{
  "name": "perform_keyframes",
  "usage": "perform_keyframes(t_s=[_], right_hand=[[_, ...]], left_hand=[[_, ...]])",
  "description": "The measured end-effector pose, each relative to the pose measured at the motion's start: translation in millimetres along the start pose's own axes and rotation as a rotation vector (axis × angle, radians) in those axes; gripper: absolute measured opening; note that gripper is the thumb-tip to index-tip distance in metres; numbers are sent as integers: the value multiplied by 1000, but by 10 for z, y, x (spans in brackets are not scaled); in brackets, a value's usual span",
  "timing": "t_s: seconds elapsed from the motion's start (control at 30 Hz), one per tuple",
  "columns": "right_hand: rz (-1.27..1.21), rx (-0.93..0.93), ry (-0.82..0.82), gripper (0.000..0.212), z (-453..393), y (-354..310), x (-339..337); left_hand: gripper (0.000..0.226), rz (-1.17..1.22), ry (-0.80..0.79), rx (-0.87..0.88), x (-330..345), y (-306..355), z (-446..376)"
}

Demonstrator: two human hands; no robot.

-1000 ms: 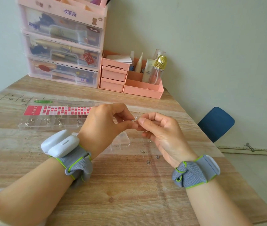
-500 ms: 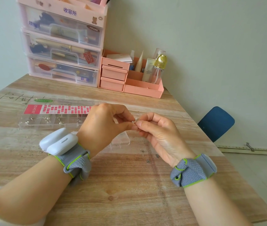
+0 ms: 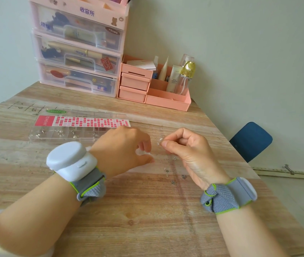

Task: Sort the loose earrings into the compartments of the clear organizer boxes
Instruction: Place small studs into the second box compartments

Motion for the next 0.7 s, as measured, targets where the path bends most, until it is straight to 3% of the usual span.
perform_keyframes(t_s=[0.17, 0.5, 0.7], right_hand=[[115, -26, -31, 16, 27, -6, 21], [592, -223, -68, 9, 60, -24, 281], [594, -198, -53, 12, 49, -23, 245]], left_hand=[[8, 132, 89, -93, -63, -132, -36], [11, 244, 103, -208, -45, -279, -55], [11, 253, 100, -203, -50, -275, -52]])
Point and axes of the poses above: each hand's wrist, its own z-axis away from the middle knuckle, its own x-axis out of the palm, y = z × x, the point moved 8 cm from there along -z, towards the middle knuckle, and after that the axes turned 1 degree about y, right-handed, at the moved point
